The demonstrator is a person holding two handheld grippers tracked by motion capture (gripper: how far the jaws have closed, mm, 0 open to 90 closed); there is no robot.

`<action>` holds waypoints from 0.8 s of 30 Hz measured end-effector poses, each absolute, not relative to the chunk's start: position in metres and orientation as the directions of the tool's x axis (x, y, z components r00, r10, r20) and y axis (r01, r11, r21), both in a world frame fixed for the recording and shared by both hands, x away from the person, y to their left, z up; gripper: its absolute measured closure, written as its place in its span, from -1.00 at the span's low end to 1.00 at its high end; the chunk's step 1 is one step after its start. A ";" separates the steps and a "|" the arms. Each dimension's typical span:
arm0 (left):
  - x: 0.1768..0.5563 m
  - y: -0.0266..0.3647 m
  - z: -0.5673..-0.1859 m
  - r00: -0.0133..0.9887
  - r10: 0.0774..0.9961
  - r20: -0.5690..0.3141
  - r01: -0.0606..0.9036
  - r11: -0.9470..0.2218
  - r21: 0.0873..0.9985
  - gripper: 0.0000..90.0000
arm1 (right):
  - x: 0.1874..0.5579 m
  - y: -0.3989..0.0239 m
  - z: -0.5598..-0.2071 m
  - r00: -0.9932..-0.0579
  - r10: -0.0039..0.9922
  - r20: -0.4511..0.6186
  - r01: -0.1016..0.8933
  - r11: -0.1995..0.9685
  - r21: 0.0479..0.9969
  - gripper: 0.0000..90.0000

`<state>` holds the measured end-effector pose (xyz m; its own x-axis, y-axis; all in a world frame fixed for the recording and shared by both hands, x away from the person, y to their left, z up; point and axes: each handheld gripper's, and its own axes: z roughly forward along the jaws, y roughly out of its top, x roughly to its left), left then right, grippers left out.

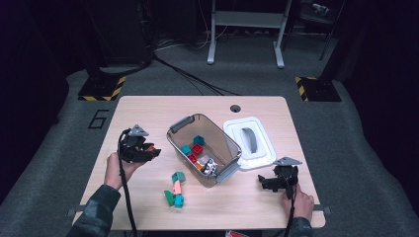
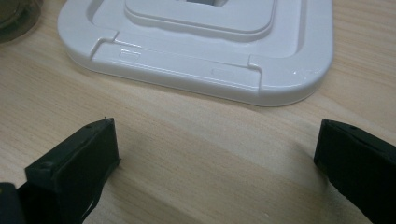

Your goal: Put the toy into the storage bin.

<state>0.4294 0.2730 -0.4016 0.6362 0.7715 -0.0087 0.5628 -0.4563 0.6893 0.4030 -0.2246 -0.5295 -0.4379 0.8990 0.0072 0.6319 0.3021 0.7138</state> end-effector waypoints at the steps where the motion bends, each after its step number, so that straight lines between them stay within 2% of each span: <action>1: 0.430 0.272 -0.399 0.637 0.771 -0.008 0.561 -0.457 0.690 0.31 | 0.403 -0.225 -0.529 -0.438 0.899 0.007 0.632 0.302 0.714 -1.00; 24: 0.455 0.245 -0.352 0.670 0.740 0.067 0.480 -0.500 0.720 0.31 | 0.403 -0.225 -0.530 -0.439 0.898 0.006 0.631 0.303 0.714 -1.00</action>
<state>0.4552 0.2447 -0.3524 0.6695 0.7397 0.0674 0.4803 -0.5004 0.7204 0.4032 -0.2247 -0.5295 -0.4392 0.8984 0.0064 0.6311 0.3034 0.7139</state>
